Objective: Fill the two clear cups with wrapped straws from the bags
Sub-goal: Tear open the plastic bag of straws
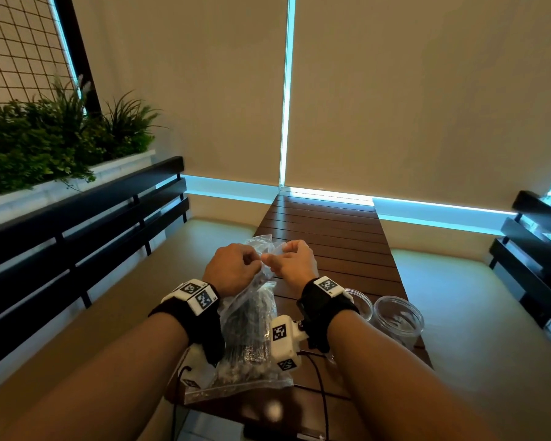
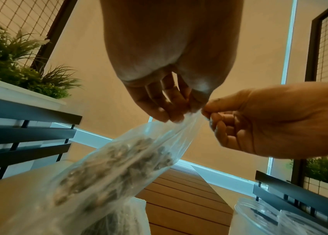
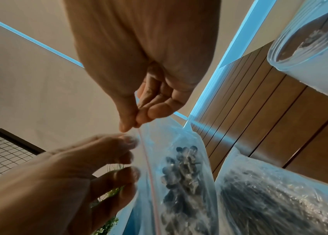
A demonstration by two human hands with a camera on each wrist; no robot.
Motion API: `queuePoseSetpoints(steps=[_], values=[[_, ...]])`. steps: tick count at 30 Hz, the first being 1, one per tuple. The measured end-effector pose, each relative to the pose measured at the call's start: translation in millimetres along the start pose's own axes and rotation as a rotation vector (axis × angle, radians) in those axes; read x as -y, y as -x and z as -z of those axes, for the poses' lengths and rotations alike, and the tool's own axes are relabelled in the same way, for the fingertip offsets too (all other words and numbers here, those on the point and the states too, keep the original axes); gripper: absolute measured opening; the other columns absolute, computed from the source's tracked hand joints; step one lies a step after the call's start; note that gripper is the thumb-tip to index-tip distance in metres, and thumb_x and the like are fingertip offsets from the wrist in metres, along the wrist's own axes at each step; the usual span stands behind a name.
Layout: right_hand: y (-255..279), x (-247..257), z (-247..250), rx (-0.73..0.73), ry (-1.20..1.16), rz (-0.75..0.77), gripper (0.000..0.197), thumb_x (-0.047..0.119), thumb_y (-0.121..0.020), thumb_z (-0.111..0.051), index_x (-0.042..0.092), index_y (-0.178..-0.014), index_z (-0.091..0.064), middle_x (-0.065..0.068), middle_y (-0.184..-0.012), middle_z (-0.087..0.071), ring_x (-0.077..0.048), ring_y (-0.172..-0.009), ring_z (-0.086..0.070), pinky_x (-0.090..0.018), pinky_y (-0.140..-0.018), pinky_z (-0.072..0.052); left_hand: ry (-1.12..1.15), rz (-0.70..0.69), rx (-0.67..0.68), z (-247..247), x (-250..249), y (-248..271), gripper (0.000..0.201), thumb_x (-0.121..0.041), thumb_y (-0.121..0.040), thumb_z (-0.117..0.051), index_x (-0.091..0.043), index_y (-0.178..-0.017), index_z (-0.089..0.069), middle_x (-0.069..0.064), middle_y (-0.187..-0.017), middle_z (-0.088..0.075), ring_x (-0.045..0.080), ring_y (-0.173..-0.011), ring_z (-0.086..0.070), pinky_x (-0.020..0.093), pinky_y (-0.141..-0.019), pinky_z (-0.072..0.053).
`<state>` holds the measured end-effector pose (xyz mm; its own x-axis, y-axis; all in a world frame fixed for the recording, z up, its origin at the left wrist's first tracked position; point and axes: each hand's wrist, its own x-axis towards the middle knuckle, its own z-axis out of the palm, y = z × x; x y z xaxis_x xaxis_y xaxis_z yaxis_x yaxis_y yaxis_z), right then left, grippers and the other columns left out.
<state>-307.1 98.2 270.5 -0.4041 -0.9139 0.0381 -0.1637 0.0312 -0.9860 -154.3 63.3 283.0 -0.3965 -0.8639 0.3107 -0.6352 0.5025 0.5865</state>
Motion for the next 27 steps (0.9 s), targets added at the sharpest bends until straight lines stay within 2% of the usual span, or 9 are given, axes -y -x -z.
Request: queuePoseSetpoints(steps=[4, 6, 8, 11, 14, 17, 20, 23, 27], values=[[4.4, 2.7, 3.3, 0.047, 0.143, 0.081, 0.037, 0.018, -0.075, -0.082, 0.020, -0.095, -0.050, -0.003, -0.087, -0.066, -0.015, -0.075, -0.066, -0.030, -0.068, -0.058, -0.026, 0.081, -0.072, -1.7, -4.9, -6.9, 0.015, -0.023, -0.090, -0.062, -0.019, -0.077, -0.068, -0.002, -0.079, -0.066, 0.015, -0.075, -0.062, 0.031, -0.071, -0.052], [7.1, 5.6, 6.6, -0.034, 0.314, 0.152, 0.027, 0.015, -0.077, -0.074, 0.019, -0.090, -0.050, 0.002, -0.081, -0.060, -0.012, -0.070, -0.056, -0.022, -0.057, -0.045, -0.171, 0.095, -0.170, 0.2, -12.8, -10.8, 0.016, -0.024, -0.095, -0.054, -0.014, -0.083, -0.060, 0.002, -0.090, -0.057, 0.017, -0.073, -0.057, 0.032, -0.067, -0.047], [10.2, 7.5, 10.7, -0.104, 0.430, 0.176, 0.019, 0.017, -0.077, -0.065, 0.022, -0.084, -0.048, 0.004, -0.079, -0.058, -0.013, -0.067, -0.051, -0.025, -0.053, -0.037, -0.183, 0.101, -0.263, 3.7, -17.5, -15.0, 0.014, -0.021, -0.099, -0.047, -0.011, -0.090, -0.051, 0.002, -0.098, -0.045, 0.016, -0.071, -0.051, 0.031, -0.065, -0.041], [13.3, 13.2, 9.7, -0.132, 0.560, 0.205, 0.013, 0.016, -0.078, -0.056, 0.024, -0.081, -0.046, 0.004, -0.078, -0.059, -0.019, -0.071, -0.055, -0.029, -0.057, -0.040, -0.205, 0.041, -0.320, 0.9, -20.1, -14.5, 0.010, -0.020, -0.100, -0.041, -0.010, -0.101, -0.044, 0.004, -0.107, -0.038, 0.018, -0.069, -0.049, 0.032, -0.062, -0.043], [12.1, 17.3, 5.3, -0.100, 0.412, 0.077, 0.014, 0.025, -0.083, -0.058, 0.021, -0.091, -0.048, 0.003, -0.089, -0.058, -0.020, -0.078, -0.056, -0.028, -0.060, -0.043, -0.171, -0.017, -0.275, -12.7, -25.4, -8.3, 0.004, -0.016, -0.099, -0.041, -0.015, -0.097, -0.038, 0.007, -0.106, -0.044, 0.020, -0.065, -0.049, 0.030, -0.056, -0.041], [9.5, 11.9, 4.5, 0.040, 0.322, -0.109, 0.030, 0.037, -0.080, -0.070, 0.016, -0.099, -0.058, -0.003, -0.086, -0.064, -0.015, -0.064, -0.061, -0.024, -0.047, -0.049, -0.162, -0.018, -0.226, -20.0, -25.0, -4.5, 0.010, -0.023, -0.100, -0.046, -0.018, -0.098, -0.038, 0.006, -0.094, -0.056, 0.026, -0.071, -0.059, 0.033, -0.060, -0.046], [4.3, 1.6, 8.0, -0.040, 0.395, -0.102, 0.010, 0.017, -0.083, -0.068, 0.015, -0.090, -0.061, -0.006, -0.094, -0.068, -0.017, -0.076, -0.061, -0.023, -0.057, -0.049, -0.284, -0.069, -0.096, -22.6, -18.2, 0.1, 0.024, -0.035, -0.096, -0.055, -0.023, -0.105, -0.036, -0.001, -0.094, -0.056, 0.019, -0.071, -0.060, 0.035, -0.066, -0.053], [0.3, -1.0, 9.1, -0.094, 0.275, -0.076, 0.020, 0.011, -0.078, -0.074, 0.016, -0.091, -0.059, -0.001, -0.097, -0.065, -0.018, -0.089, -0.064, -0.031, -0.079, -0.055, -0.458, -0.032, 0.018, -24.7, -13.7, -0.8, 0.046, -0.042, -0.086, -0.067, -0.021, -0.114, -0.038, 0.000, -0.100, -0.057, 0.021, -0.078, -0.064, 0.039, -0.070, -0.057], [-1.2, -0.9, 12.3, -0.070, 0.533, -0.006, 0.013, 0.010, -0.082, -0.064, 0.014, -0.093, -0.057, -0.006, -0.099, -0.064, -0.026, -0.094, -0.059, -0.034, -0.079, -0.049, -0.398, 0.105, -0.104, 1.2, -6.3, -18.0, 0.028, -0.015, -0.088, -0.064, -0.010, -0.110, -0.049, 0.011, -0.110, -0.057, 0.029, -0.091, -0.061, 0.037, -0.076, -0.052]])
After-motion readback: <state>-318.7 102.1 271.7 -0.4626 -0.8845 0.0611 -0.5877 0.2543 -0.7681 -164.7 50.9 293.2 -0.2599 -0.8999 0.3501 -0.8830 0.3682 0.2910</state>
